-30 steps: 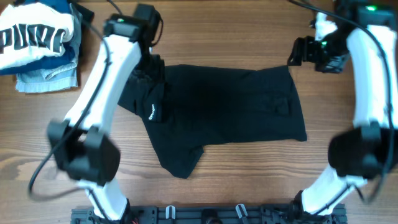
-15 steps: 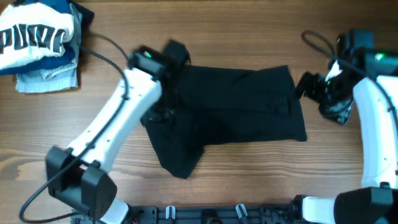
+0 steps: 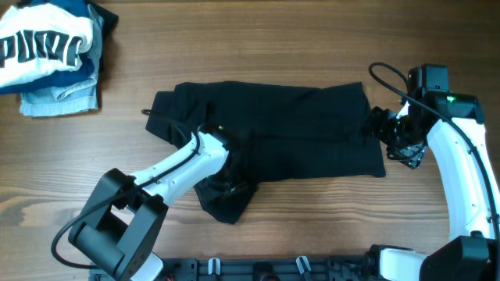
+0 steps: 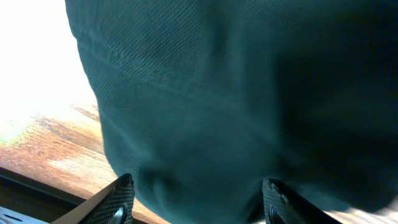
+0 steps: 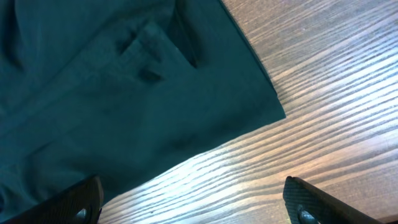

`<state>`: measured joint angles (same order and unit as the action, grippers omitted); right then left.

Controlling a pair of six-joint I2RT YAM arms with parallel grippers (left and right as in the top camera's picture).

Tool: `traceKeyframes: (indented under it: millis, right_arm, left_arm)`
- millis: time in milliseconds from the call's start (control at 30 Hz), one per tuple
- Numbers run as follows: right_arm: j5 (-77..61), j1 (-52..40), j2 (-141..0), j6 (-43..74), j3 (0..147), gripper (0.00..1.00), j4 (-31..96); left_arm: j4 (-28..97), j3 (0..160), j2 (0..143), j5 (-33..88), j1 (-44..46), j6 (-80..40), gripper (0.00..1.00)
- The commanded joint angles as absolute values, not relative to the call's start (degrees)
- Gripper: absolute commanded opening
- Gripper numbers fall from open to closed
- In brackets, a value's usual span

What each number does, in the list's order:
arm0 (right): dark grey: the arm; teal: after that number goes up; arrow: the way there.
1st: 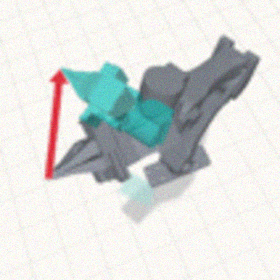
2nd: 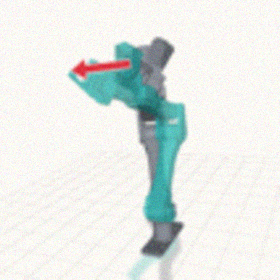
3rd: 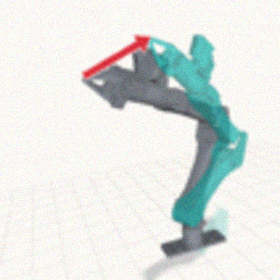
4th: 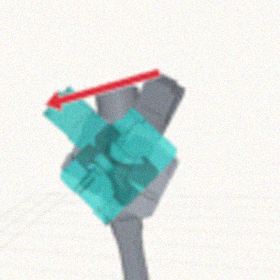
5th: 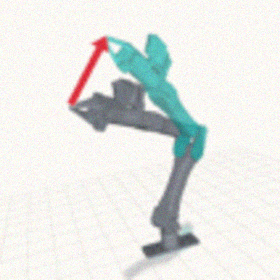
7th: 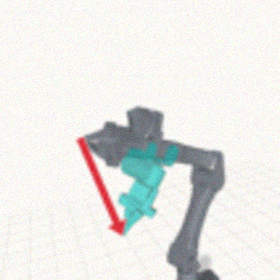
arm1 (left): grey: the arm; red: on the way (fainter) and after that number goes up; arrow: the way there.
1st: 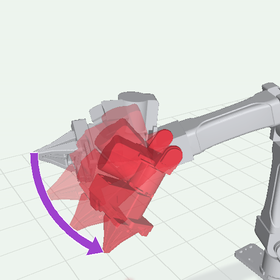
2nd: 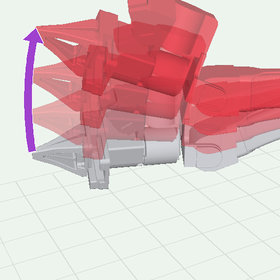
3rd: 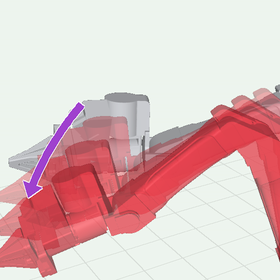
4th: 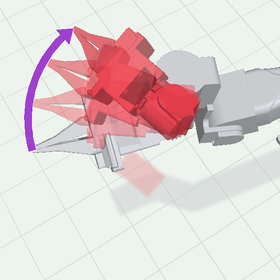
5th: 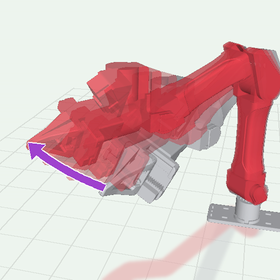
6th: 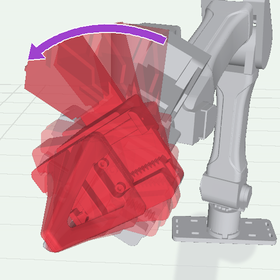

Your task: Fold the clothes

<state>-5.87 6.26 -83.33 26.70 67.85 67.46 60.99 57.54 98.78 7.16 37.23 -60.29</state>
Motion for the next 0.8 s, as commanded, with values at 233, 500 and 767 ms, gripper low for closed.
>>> traceKeyframes:
  millis: [233,500,767]
  right_arm:
    - [-7.97,6.24,-82.39,22.46,67.72,0.95,65.39]
    - [-8.21,6.24,-82.39,21.96,67.61,0.94,65.58]
    - [-8.73,4.67,-82.39,27.59,57.08,0.84,62.57]
  left_arm:
    - [50.24,50.00,98.67,7.88,50.28,-55.94,0.72]
    - [48.18,48.10,98.67,3.55,53.93,-60.75,0.23]
    - [59.11,54.78,88.92,2.94,41.25,-56.62,0.04]
